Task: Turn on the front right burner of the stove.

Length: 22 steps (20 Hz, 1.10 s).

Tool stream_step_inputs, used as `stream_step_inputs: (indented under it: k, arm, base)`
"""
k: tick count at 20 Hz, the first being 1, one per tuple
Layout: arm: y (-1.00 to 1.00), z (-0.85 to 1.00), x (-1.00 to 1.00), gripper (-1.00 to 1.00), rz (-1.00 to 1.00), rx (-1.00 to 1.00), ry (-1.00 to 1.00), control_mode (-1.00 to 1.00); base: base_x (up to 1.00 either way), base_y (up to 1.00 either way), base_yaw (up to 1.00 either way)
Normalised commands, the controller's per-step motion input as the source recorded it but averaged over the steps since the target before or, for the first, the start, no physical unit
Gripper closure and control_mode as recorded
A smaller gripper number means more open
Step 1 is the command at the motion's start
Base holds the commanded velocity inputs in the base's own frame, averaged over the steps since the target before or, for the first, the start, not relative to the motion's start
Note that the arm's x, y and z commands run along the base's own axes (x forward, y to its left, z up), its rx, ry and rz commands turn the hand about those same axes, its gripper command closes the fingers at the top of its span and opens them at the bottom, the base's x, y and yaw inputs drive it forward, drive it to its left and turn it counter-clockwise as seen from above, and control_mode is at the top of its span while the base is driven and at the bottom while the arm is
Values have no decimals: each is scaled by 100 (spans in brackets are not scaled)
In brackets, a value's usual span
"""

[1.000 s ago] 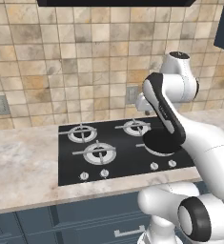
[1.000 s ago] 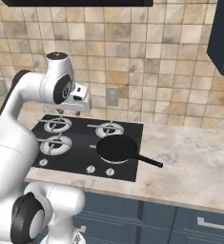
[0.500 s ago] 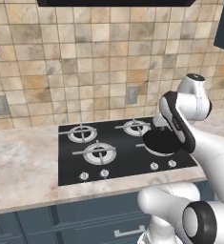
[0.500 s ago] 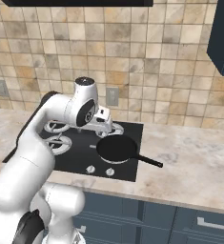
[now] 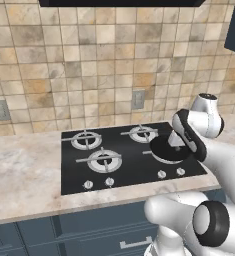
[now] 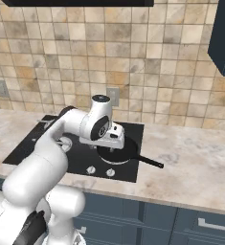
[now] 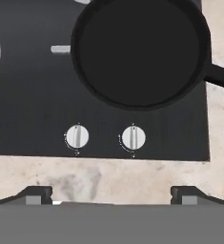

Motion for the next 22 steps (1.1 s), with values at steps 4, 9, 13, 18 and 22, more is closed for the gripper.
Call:
stream_step_inputs:
  k: [4, 9, 13, 18, 22]
  arm:
    - [-15, -49, 9, -100, 0, 0, 0, -100]
    - [-17, -59, 5, -100, 0, 0, -1, -100]
    - [-19, -52, 1, -100, 0, 0, -1, -100]
    - [-6, -18, 1, -100, 0, 0, -1, -100]
    - [-1, -17, 0, -100, 0, 0, -7, -100]
  base:
    - [0, 0, 0]
    - [0, 0, 0]
    - [0, 0, 0]
    - [0, 0, 0]
    - [0, 0, 0]
